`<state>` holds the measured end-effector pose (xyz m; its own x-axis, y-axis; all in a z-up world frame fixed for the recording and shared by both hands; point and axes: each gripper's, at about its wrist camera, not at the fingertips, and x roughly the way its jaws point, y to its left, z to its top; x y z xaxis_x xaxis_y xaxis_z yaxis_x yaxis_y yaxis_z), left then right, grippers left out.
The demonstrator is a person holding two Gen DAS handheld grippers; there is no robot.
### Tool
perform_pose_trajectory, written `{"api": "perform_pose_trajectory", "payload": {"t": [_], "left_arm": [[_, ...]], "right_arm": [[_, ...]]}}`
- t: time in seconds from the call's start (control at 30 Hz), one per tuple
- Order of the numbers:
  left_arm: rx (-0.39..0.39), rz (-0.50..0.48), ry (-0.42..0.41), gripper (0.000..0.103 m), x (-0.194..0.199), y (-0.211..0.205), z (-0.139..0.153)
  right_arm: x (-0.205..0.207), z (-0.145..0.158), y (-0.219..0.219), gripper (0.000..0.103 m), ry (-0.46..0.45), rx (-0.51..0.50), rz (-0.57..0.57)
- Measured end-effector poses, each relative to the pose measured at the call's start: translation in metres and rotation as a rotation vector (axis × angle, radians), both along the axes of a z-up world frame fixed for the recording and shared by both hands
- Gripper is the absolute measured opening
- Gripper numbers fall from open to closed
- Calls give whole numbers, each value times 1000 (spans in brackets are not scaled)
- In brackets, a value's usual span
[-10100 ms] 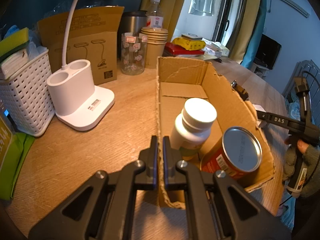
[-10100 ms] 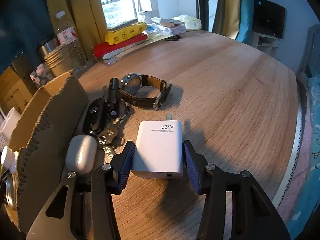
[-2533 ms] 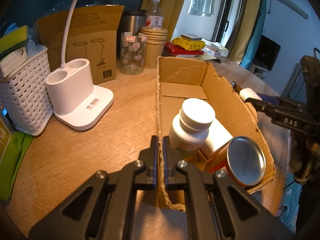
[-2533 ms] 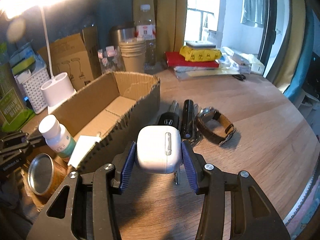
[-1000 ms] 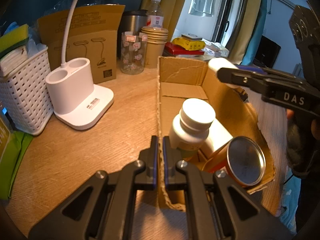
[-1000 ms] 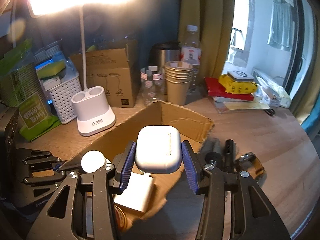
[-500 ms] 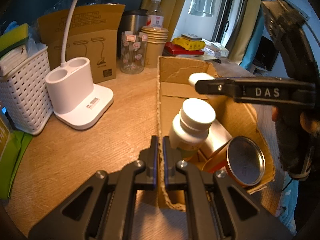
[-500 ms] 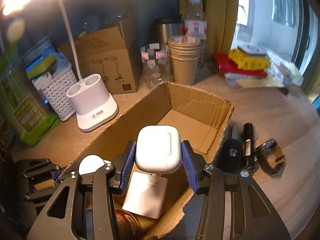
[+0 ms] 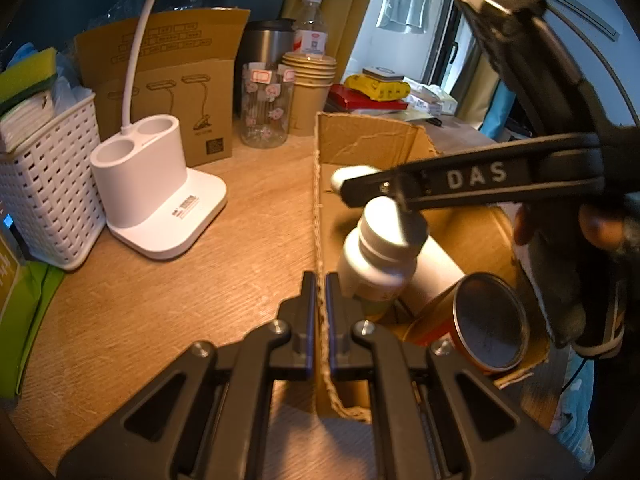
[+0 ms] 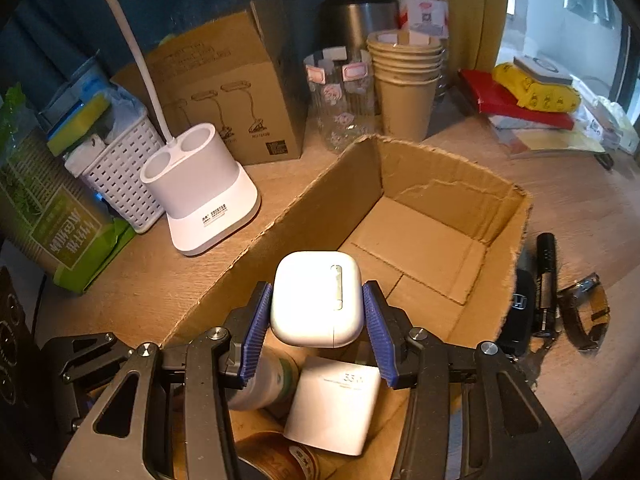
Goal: Organize rigid objects
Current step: 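Carry the earbuds case into the box and release it with the right gripper, then move the right gripper back to the brown leather-strap watch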
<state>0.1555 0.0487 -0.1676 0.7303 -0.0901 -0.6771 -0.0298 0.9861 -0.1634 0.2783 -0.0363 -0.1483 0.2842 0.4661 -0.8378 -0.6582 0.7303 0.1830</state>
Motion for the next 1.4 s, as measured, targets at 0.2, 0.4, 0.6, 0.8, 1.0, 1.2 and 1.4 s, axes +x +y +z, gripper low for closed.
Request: {"api": "perform_pose_trajectory", "payload": {"t": [0.2,0.4,0.6,0.8,1.0,1.2,1.4], "left_arm": [[-1,0,1,4,0,-1,0],[-1,-1,0,4,0,-1,0],[-1,0,0,4,0,0,1],[-3,0,0,4,0,0,1],[-1,0,-1,4,0,0,2],[2,0,-3,4,-1,1,2],[3,1,-4,4,-1,1,2]], "right_arm": [[3,-1,5,49,13,3,8],[4,-2,3,49,32,20,2],[0,2,-1,49,19,37,-6],[-4,26,-25,49,-61,79,-67],[-8,46,-60,50,-131,92,-135],[-13,52,-79,54,-172,73,-172],[-18,58,-95,59,-231,46,-211]]}}
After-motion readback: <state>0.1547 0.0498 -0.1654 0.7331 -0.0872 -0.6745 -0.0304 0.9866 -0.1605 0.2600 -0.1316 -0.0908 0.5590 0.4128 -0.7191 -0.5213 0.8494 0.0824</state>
